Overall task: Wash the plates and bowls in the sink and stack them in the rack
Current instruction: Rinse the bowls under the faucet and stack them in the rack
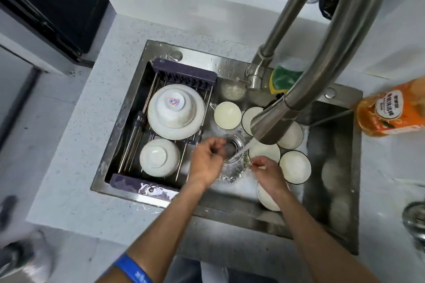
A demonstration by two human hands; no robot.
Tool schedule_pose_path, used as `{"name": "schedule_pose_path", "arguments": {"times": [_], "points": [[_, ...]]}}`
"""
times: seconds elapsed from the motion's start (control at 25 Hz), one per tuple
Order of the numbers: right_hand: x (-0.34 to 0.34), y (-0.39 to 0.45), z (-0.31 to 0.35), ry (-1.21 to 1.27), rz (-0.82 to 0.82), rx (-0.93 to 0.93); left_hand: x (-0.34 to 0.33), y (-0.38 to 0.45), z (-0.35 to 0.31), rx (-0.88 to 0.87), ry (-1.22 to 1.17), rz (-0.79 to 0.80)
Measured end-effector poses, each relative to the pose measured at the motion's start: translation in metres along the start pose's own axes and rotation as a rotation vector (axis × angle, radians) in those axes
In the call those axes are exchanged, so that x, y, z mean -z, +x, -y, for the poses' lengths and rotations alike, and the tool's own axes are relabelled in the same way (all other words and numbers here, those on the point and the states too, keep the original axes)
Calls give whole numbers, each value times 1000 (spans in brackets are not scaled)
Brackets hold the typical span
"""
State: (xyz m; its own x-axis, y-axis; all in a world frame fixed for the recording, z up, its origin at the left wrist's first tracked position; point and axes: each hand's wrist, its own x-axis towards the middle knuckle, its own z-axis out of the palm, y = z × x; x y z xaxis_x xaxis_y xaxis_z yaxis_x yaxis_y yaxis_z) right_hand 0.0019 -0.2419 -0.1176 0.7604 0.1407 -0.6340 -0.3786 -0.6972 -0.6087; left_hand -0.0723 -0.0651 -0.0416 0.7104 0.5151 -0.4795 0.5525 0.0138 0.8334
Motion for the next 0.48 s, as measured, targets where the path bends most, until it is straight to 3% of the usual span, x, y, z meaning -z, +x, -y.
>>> {"name": "schedule_pose_path", "arguments": {"times": [0.08, 0.16, 0.36, 0.48], "points": [[4, 26, -22, -477, 31, 139, -20, -5, 22, 115, -35, 37], [3, 44, -46, -743, 99, 132, -27, -3, 42, 145, -49, 17], [-16, 59, -56, -1005, -14, 218, -24, -1, 64, 156, -91, -31], [-14, 50, -57, -904, -93, 278, -21, 0, 63, 151, -113, -49]]}}
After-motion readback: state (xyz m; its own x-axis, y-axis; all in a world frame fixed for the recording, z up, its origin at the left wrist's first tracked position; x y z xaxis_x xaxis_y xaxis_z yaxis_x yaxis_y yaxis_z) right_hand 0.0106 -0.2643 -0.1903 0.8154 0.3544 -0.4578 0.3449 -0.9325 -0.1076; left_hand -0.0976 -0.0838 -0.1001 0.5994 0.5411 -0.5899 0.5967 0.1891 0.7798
